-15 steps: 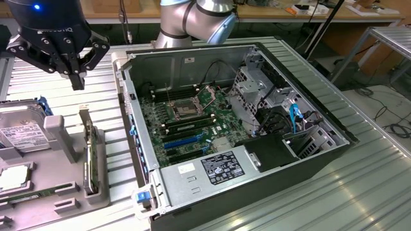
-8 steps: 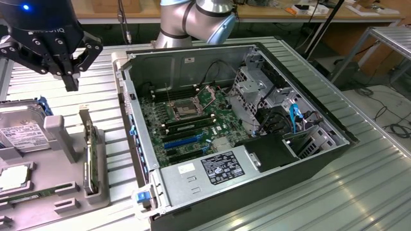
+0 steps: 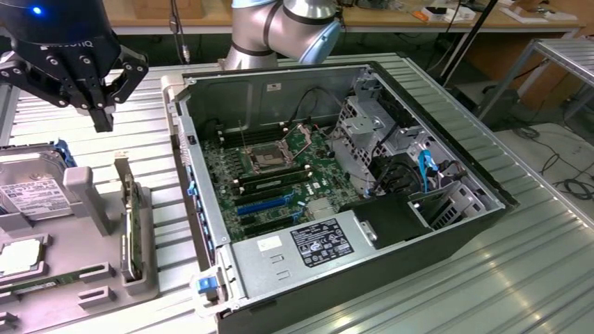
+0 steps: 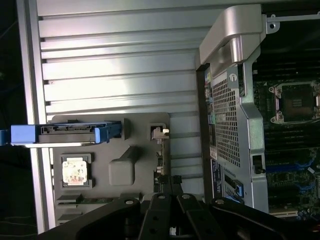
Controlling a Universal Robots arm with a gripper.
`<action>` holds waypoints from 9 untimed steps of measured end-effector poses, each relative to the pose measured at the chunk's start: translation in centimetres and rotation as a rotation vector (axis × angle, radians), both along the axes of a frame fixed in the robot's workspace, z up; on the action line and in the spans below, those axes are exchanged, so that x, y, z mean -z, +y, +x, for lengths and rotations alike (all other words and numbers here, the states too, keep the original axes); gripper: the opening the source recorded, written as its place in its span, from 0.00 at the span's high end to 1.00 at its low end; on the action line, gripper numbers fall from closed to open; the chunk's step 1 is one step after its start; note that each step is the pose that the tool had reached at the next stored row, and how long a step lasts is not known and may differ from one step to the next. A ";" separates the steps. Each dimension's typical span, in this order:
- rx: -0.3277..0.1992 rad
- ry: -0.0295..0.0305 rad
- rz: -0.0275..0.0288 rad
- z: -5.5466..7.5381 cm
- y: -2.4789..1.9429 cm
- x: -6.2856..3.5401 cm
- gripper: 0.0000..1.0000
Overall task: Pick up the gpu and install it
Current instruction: 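Pick up the gpu and move the gpu toward the slot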
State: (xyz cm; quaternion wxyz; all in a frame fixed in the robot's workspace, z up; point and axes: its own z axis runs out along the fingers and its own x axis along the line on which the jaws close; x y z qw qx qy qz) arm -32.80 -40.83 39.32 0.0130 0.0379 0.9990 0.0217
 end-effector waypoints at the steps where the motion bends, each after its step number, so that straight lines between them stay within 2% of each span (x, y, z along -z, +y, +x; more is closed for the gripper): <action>1: 0.000 -0.0001 0.0001 0.0 0.00 0.05 0.89; 7: 0.000 0.0000 0.0000 0.0 0.00 0.19 0.89; 8: 0.000 0.0000 0.0001 0.0 0.00 0.19 0.89; 9: 0.000 -0.0001 0.0000 0.0 0.00 0.19 0.83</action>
